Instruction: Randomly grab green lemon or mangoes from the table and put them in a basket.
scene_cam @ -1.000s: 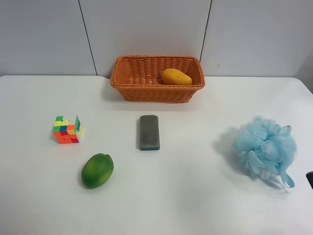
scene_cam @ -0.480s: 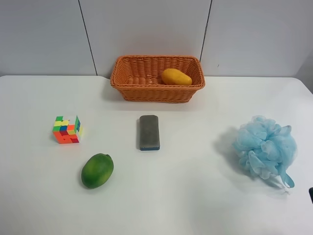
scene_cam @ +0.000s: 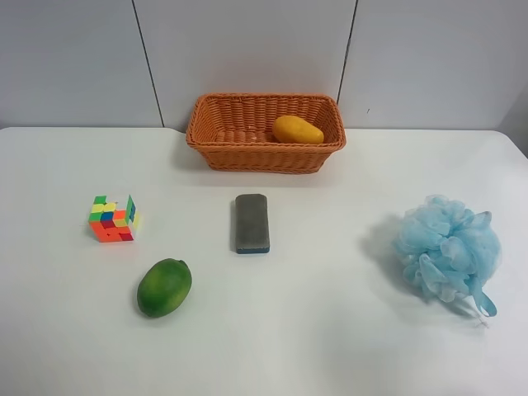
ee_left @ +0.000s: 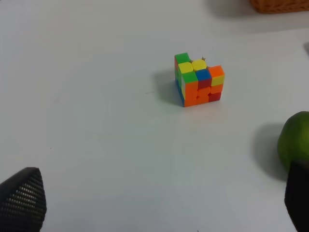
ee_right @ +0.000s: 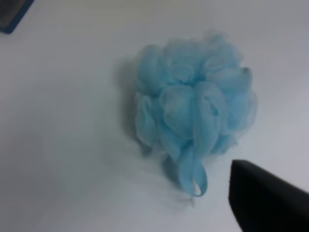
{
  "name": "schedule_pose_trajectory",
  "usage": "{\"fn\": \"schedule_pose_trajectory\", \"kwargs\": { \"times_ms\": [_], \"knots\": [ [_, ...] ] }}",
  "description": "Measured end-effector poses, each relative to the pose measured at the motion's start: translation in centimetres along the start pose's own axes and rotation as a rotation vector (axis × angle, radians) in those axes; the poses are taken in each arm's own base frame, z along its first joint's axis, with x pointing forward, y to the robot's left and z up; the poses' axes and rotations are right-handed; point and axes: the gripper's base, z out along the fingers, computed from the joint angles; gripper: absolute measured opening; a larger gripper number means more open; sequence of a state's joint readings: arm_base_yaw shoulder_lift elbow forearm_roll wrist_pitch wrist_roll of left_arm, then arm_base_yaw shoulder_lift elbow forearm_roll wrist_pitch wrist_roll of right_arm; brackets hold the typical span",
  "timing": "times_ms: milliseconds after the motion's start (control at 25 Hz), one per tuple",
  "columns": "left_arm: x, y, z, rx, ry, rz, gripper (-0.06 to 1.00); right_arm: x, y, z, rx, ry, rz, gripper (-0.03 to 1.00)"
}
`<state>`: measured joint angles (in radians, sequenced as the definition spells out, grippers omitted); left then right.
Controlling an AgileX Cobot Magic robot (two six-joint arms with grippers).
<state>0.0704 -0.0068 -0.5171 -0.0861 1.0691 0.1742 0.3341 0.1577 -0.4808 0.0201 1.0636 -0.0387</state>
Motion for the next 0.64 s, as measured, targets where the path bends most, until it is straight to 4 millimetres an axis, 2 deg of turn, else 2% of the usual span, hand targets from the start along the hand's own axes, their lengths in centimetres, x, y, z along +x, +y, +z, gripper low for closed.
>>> {"fn": "schedule_pose_trajectory", "kwargs": {
  "times_ms": [320, 640],
  "knots": [
    [0.0, 0.0, 0.0, 0.000, 0.000, 0.000, 0.99, 1.1, 0.1, -1.7, 0.225, -0.138, 0.142, 0.99],
    [0.0, 0.0, 0.0, 0.000, 0.000, 0.000, 0.99, 1.3, 0.2, -1.9, 0.253, -0.155, 0.158, 0.99]
  ]
}}
